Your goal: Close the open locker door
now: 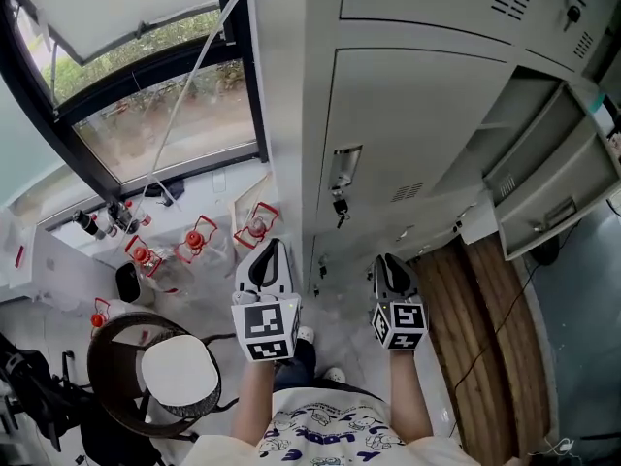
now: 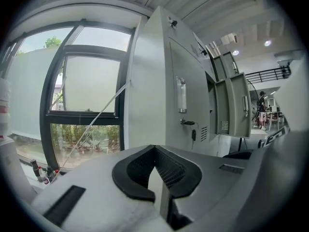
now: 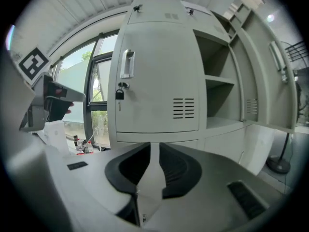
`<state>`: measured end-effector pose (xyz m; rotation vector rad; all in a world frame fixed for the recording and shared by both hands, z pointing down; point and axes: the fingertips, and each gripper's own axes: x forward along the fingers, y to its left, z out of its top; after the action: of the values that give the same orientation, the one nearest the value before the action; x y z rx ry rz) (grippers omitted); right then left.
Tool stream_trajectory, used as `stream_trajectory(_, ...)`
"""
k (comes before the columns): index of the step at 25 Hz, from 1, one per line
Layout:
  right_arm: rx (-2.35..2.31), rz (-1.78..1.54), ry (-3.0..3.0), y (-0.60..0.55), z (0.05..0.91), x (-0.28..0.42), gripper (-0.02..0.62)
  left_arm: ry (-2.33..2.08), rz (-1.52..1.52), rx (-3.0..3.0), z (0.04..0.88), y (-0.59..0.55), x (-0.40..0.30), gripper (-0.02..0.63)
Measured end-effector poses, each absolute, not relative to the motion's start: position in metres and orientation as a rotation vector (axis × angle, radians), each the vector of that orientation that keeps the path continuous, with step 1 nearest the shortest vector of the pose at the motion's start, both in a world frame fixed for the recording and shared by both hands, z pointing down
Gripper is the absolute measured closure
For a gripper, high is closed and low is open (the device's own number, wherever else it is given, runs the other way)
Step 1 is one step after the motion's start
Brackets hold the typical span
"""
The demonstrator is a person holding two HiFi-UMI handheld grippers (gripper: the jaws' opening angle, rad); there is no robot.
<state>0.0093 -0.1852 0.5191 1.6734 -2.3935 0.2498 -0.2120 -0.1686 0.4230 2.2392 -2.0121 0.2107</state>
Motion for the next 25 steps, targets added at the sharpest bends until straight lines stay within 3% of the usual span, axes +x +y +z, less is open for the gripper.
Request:
stream_trajectory(12, 2.022, 0.173, -2.275, -0.115, 0.466, 0.151, 0.537, -1.817, 0.179, 2.459, 0.415, -0.145, -0.089, 0.603)
stream_trajectory(13, 2.040, 0.173, -2.262, -0.109, 0.465, 0.161, 0.515, -1.800, 0.176, 2.478, 0.414, -0.142, -0.079, 0.603)
stream_trajectory(14, 2.058, 0.176, -2.252, -0.103, 0.463, 0.171, 0.443, -1.784, 0.173, 2.496, 0.412, -0.140, -0.069, 0.603)
stream_trajectory(25, 2.272, 0.152, -2.099, -0.050, 0.447, 0.251, 0.440, -1.596, 0.144, 2.660, 0.393, -0.127, 0.017, 0.603)
